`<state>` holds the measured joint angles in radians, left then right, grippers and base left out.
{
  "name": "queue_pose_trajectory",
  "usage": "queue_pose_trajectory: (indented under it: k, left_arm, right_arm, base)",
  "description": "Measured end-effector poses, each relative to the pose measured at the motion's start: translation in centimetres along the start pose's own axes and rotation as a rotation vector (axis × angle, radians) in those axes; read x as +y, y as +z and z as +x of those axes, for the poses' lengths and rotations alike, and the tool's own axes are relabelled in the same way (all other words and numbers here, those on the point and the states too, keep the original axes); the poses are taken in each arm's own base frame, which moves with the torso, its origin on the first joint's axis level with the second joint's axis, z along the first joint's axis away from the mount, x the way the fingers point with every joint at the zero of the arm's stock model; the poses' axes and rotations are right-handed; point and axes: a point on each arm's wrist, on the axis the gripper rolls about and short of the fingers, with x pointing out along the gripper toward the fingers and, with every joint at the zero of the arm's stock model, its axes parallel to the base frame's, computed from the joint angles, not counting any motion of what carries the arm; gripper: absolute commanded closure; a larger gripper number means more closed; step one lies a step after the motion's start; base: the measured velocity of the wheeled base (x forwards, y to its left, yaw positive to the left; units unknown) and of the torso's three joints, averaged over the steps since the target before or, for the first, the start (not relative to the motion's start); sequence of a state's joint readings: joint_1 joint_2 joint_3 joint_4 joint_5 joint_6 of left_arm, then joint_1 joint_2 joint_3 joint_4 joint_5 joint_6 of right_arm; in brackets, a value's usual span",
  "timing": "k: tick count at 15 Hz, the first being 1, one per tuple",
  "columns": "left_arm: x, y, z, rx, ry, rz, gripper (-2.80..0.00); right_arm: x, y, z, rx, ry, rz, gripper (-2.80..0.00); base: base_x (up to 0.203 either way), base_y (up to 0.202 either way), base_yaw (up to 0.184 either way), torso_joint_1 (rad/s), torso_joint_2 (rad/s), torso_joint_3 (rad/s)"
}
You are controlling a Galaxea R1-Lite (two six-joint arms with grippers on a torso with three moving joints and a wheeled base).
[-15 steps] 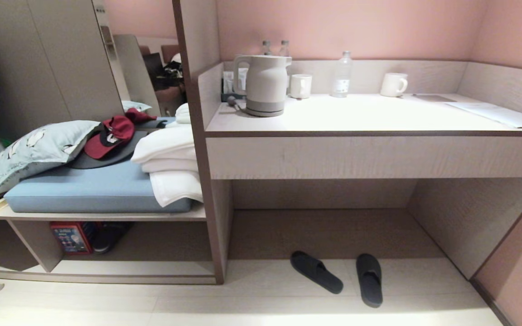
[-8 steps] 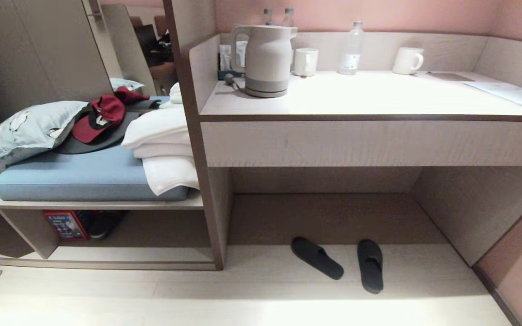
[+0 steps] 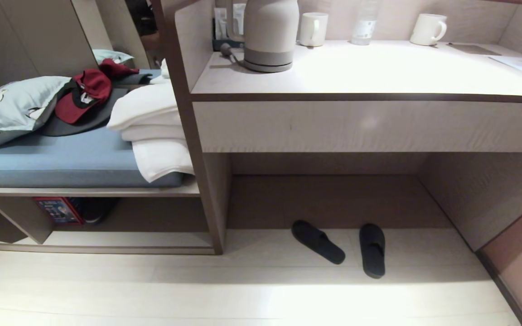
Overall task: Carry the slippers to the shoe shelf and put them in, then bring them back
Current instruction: Pick up the slippers on the floor
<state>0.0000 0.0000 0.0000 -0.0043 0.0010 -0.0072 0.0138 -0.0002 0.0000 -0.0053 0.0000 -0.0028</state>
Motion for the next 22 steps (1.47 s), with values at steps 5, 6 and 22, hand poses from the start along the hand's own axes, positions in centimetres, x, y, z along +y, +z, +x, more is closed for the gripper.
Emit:
queue_pose_trajectory:
  k: [5, 6, 22]
  left_arm:
    - [0.00, 0.00, 0.00, 0.000, 0.000, 0.000, 0.00]
    - [0.00, 0.00, 0.00, 0.000, 0.000, 0.000, 0.00]
    - [0.00, 0.00, 0.00, 0.000, 0.000, 0.000, 0.00]
  right_arm:
    - [0.00, 0.00, 0.00, 0.000, 0.000, 0.000, 0.00]
    - [0.00, 0.00, 0.00, 0.000, 0.000, 0.000, 0.00]
    - [0.00, 0.02, 0.00, -0.001, 0.000, 0.000, 0.00]
  base:
    - [0.000, 0.000, 0.000, 0.005, 0.01, -0.199]
    - [0.000, 0.000, 0.000, 0.008, 0.00, -0.196]
    - [0.000, 0.000, 0.000, 0.003, 0.00, -0.197]
